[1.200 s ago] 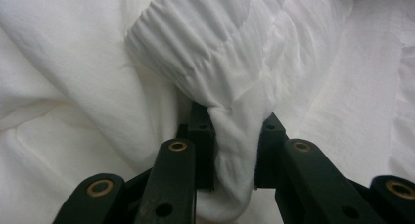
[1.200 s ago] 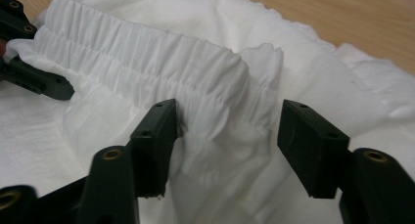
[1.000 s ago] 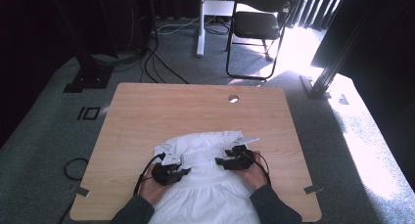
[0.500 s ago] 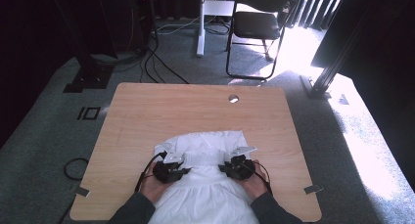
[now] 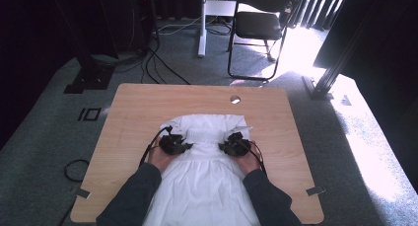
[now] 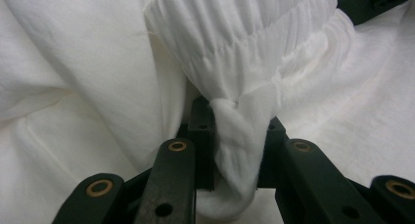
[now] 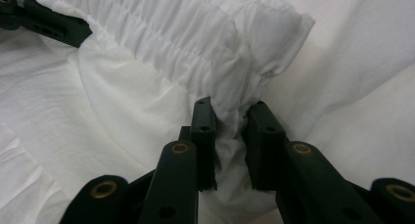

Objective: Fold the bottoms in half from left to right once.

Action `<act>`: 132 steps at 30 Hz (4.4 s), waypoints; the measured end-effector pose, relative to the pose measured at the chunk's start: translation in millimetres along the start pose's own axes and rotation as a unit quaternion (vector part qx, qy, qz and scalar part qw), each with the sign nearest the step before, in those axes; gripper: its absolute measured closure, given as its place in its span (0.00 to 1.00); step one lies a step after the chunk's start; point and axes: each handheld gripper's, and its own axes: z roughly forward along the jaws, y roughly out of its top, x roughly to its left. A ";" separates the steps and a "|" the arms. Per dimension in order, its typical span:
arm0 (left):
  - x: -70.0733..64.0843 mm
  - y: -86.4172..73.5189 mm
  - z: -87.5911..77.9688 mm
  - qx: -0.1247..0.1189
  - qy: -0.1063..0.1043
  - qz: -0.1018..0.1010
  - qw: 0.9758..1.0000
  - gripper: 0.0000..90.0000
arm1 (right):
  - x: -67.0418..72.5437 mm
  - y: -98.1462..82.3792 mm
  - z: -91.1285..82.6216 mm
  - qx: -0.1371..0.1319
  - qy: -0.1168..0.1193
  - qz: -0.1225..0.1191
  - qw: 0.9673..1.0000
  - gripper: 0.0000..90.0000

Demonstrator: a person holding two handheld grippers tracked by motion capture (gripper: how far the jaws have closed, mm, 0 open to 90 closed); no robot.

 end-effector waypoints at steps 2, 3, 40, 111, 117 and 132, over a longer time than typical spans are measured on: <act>6.8 6.3 5.0 0.001 0.006 -0.007 1.000 0.85 | -6.9 9.6 6.6 0.002 -0.008 0.002 1.000 0.85; 6.8 6.3 5.0 0.001 0.006 -0.007 1.000 0.85 | -6.9 9.6 6.6 0.002 -0.008 0.002 1.000 0.85; -77.6 -0.5 -108.7 -0.109 -0.034 0.011 0.993 0.86 | 41.2 15.4 -120.0 -0.128 0.038 -0.096 0.986 0.85; -55.3 29.7 -125.5 -0.145 -0.009 0.003 0.989 0.89 | 38.2 41.3 -122.4 -0.169 0.030 -0.100 0.980 0.86; -58.1 -25.1 -85.6 -0.093 -0.041 -0.042 0.994 0.88 | 42.7 -10.5 -89.6 -0.109 0.053 -0.079 0.989 0.85; -50.8 -43.3 -92.0 -0.086 -0.050 -0.079 0.992 0.59 | 35.7 -40.8 -76.1 -0.066 0.077 -0.051 0.994 0.51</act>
